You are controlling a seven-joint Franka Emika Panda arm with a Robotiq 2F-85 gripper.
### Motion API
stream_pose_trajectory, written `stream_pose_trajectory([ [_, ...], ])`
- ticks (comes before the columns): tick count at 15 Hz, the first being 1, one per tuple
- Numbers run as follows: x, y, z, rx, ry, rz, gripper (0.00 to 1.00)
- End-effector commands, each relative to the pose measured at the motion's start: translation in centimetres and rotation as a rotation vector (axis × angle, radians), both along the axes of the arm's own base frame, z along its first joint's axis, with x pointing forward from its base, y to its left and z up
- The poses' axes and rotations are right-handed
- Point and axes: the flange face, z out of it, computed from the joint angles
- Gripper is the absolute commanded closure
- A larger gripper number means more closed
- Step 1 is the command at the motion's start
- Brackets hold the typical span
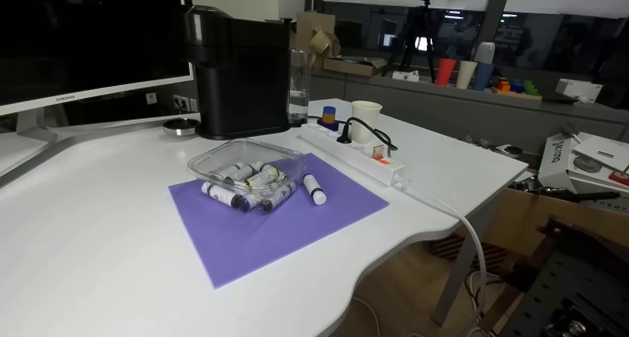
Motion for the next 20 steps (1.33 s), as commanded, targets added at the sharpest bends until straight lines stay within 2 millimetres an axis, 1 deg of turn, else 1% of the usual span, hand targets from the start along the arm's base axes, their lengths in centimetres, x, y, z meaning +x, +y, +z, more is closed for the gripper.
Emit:
stream_pose_trajectory([
  [1,1.3,-4.6,-0.2,0.045,-0.059,-0.022,0.0],
  [4,2.7,-10.2,-0.8,0.082,-0.077,-0.052,0.0],
  [7,3.6,-16.0,-1.7,0.109,-0.067,-0.04,0.0],
  [8,3.7,-18.0,-2.1,0.116,-0.052,-0.015,0.0],
  [10,3.9,-21.4,-2.9,0.127,-0.028,0.053,0.0],
  [12,4.0,-24.6,-4.4,0.118,0.019,0.152,0.0],
  [13,4.0,-25.7,-5.0,0.113,0.044,0.177,0.0],
  [14,4.0,-26.5,-5.4,0.09,0.059,0.157,0.0],
  [15,3.5,-25.4,-5.0,0.121,0.036,0.138,0.0],
  [16,3.6,-26.3,-5.5,0.114,0.05,0.142,0.0],
  [17,3.7,-26.6,-5.9,0.108,0.058,0.144,0.0],
  [19,3.8,-26.5,-6.1,0.106,0.062,0.149,0.0],
  [20,3.9,-26.3,-6.0,0.099,0.037,0.157,0.0],
])
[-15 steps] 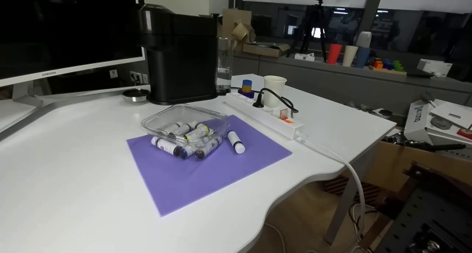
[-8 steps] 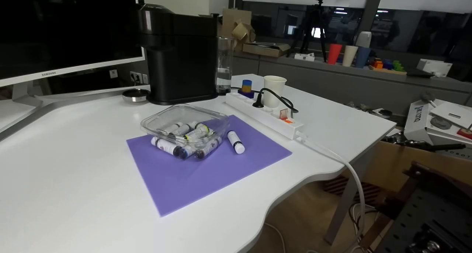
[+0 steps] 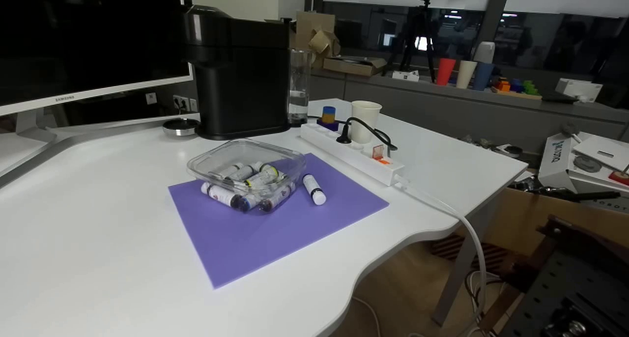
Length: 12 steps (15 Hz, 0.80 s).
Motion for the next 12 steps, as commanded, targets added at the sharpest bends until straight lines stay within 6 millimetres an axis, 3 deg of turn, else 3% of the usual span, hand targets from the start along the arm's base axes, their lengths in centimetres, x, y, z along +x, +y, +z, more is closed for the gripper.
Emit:
stream_pose_trajectory([
  [1,0.2,-0.1,-0.1,-0.008,-0.041,0.008,0.0],
  [5,1.2,-2.5,-2.7,0.017,-0.084,-0.002,0.0],
  [12,2.7,-9.0,-9.6,0.054,-0.113,0.057,0.0],
])
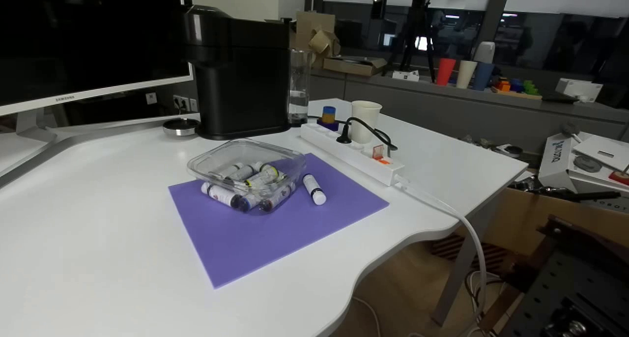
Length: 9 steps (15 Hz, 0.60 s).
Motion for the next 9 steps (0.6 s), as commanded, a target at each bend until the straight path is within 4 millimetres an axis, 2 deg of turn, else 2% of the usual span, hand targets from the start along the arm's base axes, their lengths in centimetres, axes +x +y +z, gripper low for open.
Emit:
stream_pose_trajectory([
  [1,0.9,-3.2,-3.1,0.008,-0.03,0.034,0.0],
  [4,1.2,-5.0,-6.5,0.025,-0.028,0.045,0.0],
  [9,1.4,-6.6,-12.3,0.039,0.036,0.036,0.0],
])
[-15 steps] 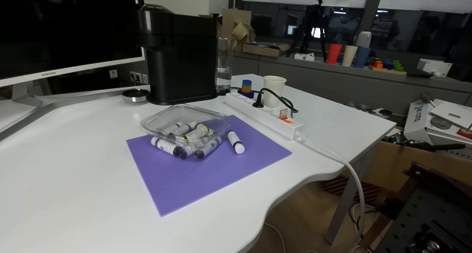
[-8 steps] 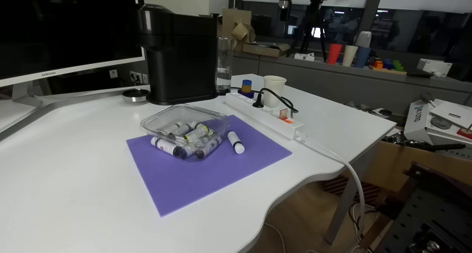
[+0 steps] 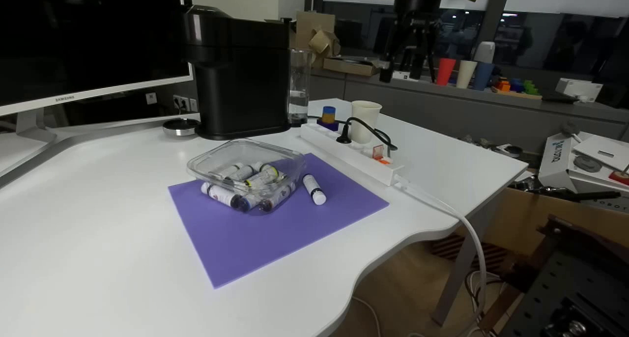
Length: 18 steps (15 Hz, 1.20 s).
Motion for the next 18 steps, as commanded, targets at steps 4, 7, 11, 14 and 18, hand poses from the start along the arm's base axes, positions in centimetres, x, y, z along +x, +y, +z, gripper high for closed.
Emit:
stream_pose_trajectory([
  [4,1.2,-1.8,-5.9,0.004,0.071,-0.018,0.15],
  [7,1.5,-1.7,-7.6,0.011,0.092,-0.015,0.4],
  [11,1.8,-1.0,-9.9,0.016,0.128,-0.001,0.68],
  [14,2.0,-0.9,-11.0,0.024,0.141,0.001,0.9],
  [18,1.5,-0.4,-11.4,0.03,0.149,0.017,0.91],
])
